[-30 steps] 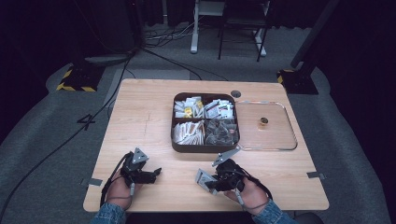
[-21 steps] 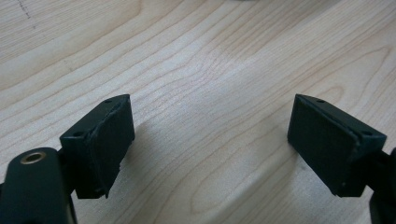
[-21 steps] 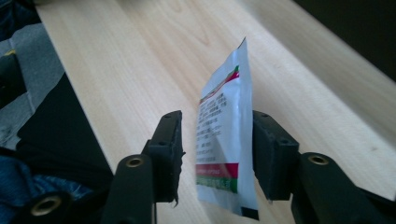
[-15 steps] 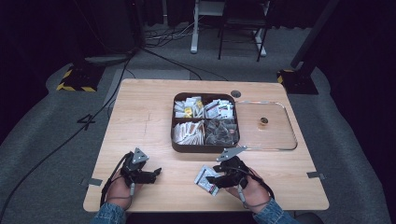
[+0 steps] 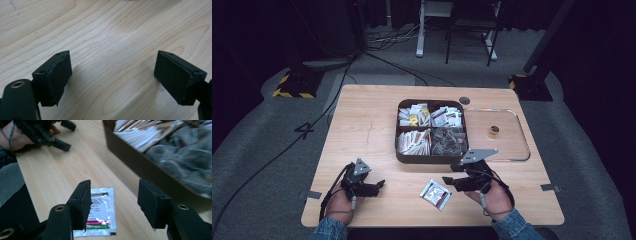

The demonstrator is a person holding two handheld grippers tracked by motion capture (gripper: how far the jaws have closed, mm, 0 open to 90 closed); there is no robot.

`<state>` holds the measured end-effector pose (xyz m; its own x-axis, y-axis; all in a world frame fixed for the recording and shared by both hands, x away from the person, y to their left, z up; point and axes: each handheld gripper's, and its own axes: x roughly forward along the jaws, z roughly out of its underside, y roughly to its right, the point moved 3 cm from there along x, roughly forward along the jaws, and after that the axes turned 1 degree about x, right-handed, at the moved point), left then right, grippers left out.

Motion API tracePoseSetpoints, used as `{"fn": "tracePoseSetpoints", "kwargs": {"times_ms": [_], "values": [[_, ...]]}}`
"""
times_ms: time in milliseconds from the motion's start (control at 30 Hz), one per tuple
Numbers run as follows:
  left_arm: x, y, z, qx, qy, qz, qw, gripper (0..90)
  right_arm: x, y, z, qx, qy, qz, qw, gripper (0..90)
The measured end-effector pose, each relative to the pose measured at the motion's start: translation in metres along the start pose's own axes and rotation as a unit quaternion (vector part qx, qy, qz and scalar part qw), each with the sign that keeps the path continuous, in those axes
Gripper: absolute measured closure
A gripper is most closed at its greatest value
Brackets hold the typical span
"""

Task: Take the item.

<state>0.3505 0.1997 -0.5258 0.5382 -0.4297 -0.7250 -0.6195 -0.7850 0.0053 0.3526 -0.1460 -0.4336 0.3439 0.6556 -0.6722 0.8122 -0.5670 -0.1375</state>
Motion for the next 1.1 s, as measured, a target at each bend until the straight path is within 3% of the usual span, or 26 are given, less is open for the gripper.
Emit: {"fn": "tracePoseSetpoints", "kwargs": {"times_ms": [367,867,933,1100], "values": [[0.000,0.000,0.000,-0.001,0.000,0.000,1.0000,15.2,-0.038,0.046,0.007,0.022,0.038,0.054,0.9976,39.5],[0.000,0.000,0.000,-0.001,0.000,-0.001,1.0000,15.2,-0.061,0.091,0.036,0.042,0.013,0.101,0.9939,36.4],[0.000,0.000,0.000,-0.002,0.000,-0.001,1.0000,15.2,-0.064,0.097,0.042,0.041,0.017,0.102,0.9938,35.3],[0.000,0.000,0.000,-0.002,0.000,0.000,1.0000,15.2,-0.061,0.099,0.058,0.010,0.032,0.100,0.9944,36.3]]}}
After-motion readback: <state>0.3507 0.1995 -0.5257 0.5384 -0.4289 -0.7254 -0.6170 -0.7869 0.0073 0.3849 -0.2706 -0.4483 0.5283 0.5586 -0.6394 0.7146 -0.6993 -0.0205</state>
